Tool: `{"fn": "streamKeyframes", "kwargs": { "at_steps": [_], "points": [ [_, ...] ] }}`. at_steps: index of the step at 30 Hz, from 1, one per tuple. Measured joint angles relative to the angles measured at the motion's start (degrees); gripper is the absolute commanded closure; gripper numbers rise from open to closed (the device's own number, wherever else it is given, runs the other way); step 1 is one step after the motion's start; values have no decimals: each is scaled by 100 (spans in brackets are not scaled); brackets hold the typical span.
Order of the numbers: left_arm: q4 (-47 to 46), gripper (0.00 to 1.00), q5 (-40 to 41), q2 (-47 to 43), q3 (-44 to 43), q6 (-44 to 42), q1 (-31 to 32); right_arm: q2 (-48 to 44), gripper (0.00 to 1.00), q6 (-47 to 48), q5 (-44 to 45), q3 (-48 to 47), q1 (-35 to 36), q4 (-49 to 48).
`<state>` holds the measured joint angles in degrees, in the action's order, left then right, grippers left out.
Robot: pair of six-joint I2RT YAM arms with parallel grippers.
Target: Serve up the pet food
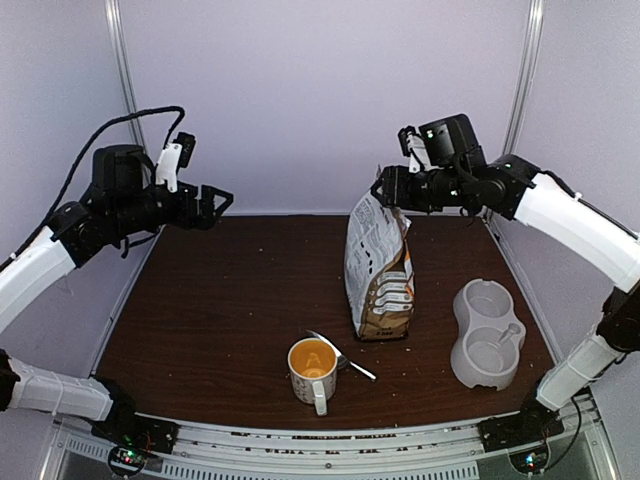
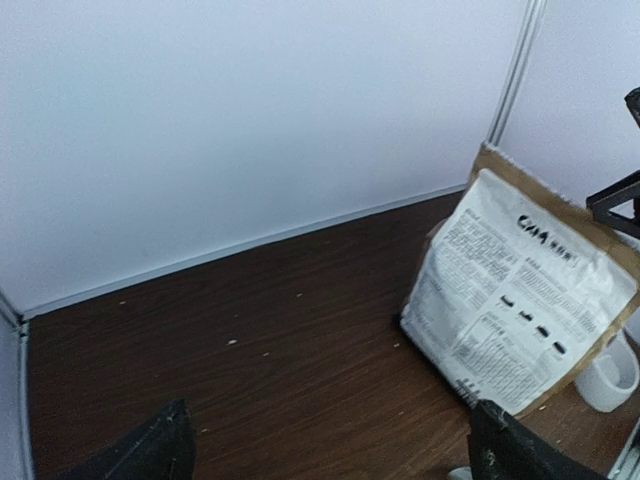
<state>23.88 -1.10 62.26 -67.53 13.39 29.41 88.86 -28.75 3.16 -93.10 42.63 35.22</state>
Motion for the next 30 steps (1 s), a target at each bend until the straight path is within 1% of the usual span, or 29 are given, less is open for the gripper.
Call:
{"fn": "streamKeyframes", "kwargs": {
  "at_steps": [2, 4, 5, 9, 12, 17, 23, 25, 30],
  "points": [
    [-254, 2, -22, 203, -136, 251, 308, -251, 40, 31, 179, 7, 7, 0],
    [-621, 2, -28, 599, -398, 544, 592, -538, 42, 55, 365, 26, 4, 9],
    [-669, 3, -31, 647, -428, 575, 708, -688, 45, 61, 457, 52, -13, 9],
    [-1082, 6, -76, 1366, -957, 885, 1143, -1128, 58, 131, 614, 201, -155, 79],
    [-1397, 8, -199, 1853, -1261, 1123, 1349, -1154, 64, 164, 542, 254, -251, 212],
    [-1683, 9, -404, 2483, -1635, 1381, 1626, -933, 72, 282, 28, 267, -286, 444],
    [-1784, 8, -520, 2721, -1777, 1502, 1825, -881, 73, 358, -498, 269, -280, 629],
    [-1784, 8, -533, 2721, -1777, 1523, 1845, -881, 77, 376, -605, 269, -280, 713],
    [-1786, 7, -529, 2721, -1777, 1554, 1845, -949, 91, 435, -750, 269, -280, 1014]
  ]
}}
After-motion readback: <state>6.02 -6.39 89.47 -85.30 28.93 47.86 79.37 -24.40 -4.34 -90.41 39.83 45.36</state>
